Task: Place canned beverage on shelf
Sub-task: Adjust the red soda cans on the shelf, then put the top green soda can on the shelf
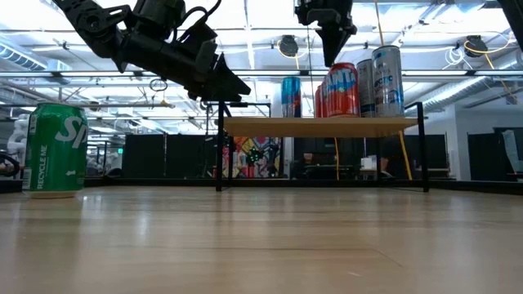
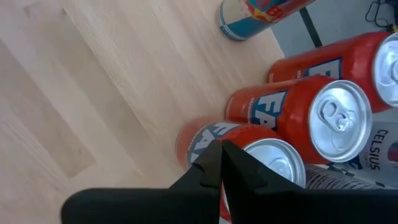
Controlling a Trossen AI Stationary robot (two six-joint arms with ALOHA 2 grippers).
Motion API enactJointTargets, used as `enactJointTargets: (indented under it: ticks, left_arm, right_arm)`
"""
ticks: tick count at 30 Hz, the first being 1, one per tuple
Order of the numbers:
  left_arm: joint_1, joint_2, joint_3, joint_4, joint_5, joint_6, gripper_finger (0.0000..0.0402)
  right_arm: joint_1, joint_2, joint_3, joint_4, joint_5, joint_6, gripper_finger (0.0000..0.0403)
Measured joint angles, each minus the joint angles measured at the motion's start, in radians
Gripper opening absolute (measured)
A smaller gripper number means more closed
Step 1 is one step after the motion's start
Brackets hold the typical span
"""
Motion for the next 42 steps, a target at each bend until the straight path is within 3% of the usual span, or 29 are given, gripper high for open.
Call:
enactJointTargets:
  ticks: [10,25,27,32,34,38,42]
  left_arm:
    - [0.0,0.0,0.0,-0.003,0.0,0.0,0.0358]
    - [-0.005,0.0,0.0,0.0,0.0,-0.002,0.0358]
    - [-0.005,0.0,0.0,0.001,0.0,-0.001,0.0358]
    - [-0.005,0.0,0.0,0.001,0.0,0.0,0.0358]
    - [-0.005,0.0,0.0,0.001,0.0,0.0,0.0358]
    - [-0.005,0.0,0.0,-0.009,-0.018,0.001,0.0358]
    - [-0.005,0.0,0.0,-0.05,-0.035,0.009,0.0358]
  right_arm:
    - [-0.05,-0.102,0.0,0.008,0.129,0.016,0.0]
    - [-0.228,-0.185,0.0,0.018,0.148,0.066,0.0]
    - [-0.224,-0.195,0.0,0.108,0.028,0.018,0.0]
    - [-0.148,-0.238,0.002,0.485,-0.513,-0.07,0.0]
    - [-0.105,-0.239,0.003,0.518,-0.606,-0.089,0.0]
    - [0.017,-0.237,-0.059,0.444,-0.464,-0.119,0.0]
    - [0.156,-0.276,-0.236,0.457,-0.323,-0.071,0.0]
